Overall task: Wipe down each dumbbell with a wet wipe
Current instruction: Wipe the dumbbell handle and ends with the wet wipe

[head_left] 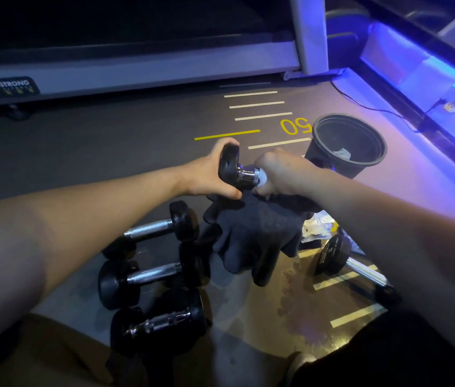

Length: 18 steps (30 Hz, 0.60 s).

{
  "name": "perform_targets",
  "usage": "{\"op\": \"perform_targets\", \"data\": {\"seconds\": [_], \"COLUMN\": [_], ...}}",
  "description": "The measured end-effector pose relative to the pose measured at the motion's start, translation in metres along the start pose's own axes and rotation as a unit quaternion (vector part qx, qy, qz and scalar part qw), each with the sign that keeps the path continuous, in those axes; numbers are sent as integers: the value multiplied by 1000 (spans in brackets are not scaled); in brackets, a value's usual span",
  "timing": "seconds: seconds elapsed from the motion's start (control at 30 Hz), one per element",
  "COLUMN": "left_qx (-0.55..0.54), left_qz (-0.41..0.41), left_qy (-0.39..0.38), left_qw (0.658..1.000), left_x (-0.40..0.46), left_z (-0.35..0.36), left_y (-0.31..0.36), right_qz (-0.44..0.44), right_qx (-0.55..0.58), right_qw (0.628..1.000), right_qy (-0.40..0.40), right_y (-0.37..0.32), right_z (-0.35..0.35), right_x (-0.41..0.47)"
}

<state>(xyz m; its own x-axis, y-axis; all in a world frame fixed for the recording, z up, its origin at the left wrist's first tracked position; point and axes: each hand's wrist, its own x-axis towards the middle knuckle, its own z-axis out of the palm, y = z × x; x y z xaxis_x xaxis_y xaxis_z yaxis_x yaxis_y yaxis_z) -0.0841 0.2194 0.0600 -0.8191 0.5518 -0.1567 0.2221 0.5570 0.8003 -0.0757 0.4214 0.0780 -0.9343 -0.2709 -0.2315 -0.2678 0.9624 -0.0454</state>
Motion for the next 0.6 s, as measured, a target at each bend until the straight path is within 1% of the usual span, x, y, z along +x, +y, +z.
{"op": "perform_targets", "data": {"seconds": [0.23,0.33,0.47,0.6], "left_qx": [-2,13,11,4], "left_qz": [-3,2,4,10], "left_qy": [1,1,-1,-10], "left_qw": [1000,1000,1000,1000], "left_x": [2,1,1,2], "left_z": [1,0,-1,3], "left_y": [-1,-4,-3,0], "right_qz": [3,3,14,28], "right_qx": [-4,-15,-51,-49], "right_qw": [999,999,998,998], "right_qy": [33,31,22,2], "right_y": [-17,-25,-19,-10], "right_z": [2,1,0,-1], "right_x": [6,9,4,-4]}}
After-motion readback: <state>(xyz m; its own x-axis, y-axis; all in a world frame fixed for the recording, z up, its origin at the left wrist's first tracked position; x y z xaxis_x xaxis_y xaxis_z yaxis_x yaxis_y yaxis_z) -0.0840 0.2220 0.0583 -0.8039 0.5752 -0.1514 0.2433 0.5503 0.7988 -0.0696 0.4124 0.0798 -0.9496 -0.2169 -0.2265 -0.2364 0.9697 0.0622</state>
